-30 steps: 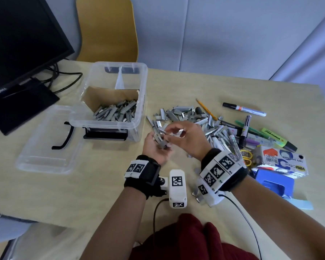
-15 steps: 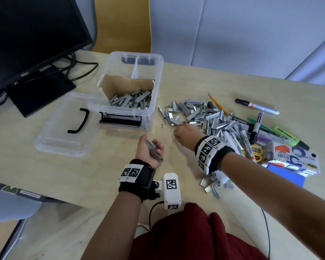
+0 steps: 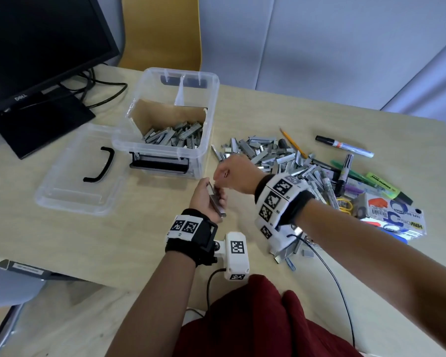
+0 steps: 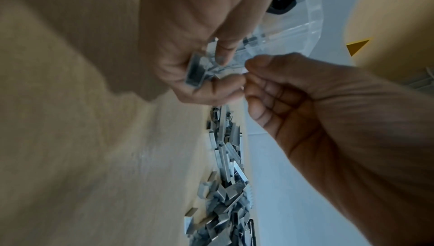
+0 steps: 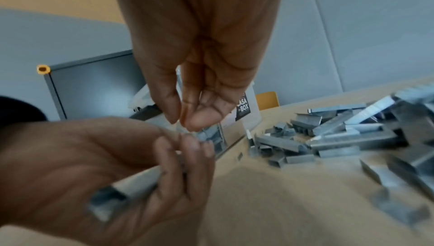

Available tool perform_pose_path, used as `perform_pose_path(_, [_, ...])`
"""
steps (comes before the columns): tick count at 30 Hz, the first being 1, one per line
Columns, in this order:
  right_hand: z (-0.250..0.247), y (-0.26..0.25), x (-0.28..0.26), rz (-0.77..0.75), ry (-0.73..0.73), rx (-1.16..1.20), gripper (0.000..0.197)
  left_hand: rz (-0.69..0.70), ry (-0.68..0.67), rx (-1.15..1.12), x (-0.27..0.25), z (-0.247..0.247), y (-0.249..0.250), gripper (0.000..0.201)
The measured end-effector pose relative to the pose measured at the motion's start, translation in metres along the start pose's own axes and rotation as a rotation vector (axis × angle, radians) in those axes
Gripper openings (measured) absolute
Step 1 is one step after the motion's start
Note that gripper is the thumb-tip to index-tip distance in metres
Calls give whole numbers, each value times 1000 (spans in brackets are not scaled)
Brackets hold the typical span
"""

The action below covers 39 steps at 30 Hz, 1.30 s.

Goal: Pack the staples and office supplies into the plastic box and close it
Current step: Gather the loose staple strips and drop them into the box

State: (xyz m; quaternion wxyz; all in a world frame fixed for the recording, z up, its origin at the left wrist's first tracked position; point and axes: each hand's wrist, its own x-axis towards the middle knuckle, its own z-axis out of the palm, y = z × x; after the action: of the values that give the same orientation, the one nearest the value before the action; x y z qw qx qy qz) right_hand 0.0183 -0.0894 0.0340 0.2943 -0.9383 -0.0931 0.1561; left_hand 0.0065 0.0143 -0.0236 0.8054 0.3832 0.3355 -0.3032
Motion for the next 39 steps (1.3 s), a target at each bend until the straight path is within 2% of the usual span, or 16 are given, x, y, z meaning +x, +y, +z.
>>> perform_pose_path(4, [2, 4, 29, 23, -3, -209, 21, 15, 8, 5, 0, -9, 6, 44])
perform_pose_path(9, [15, 3, 46, -42, -113, -420, 27, 10, 49, -8, -1, -19, 11, 44])
perform_pose_path(14, [18, 10, 48, -62, -108, -481, 26, 8, 54, -11, 2, -24, 14, 43])
perform_pose_path(17, [13, 17, 41, -15, -98, -407, 18, 1, 52, 2, 3, -20, 12, 45])
perform_pose_path(19, [5, 19, 29, 9, -46, -208, 9, -4, 46, 32, 3, -13, 10, 48])
perform_pose_path(22, [-9, 14, 1, -14, -45, 94, 15, -20, 29, 101, 1, 2, 5, 46])
perform_pose_path(25, [-23, 22, -16, -5, -43, 140, 15, -55, -32, 141, -2, 20, 0, 45])
perform_pose_path(29, [-34, 56, -29, 92, 107, 104, 9, -71, -108, 217, -8, 37, -3, 46])
perform_pose_path(32, [-26, 72, -38, 158, 55, -62, 15, 23, -193, 324, -24, 53, 2, 45])
perform_pose_path(36, [-3, 79, -44, 177, -67, -204, 16, 318, -333, 451, -63, 80, 37, 45])
perform_pose_path(39, [3, 79, -45, 148, -55, -260, 18, 572, -238, 498, -86, 93, 76, 42])
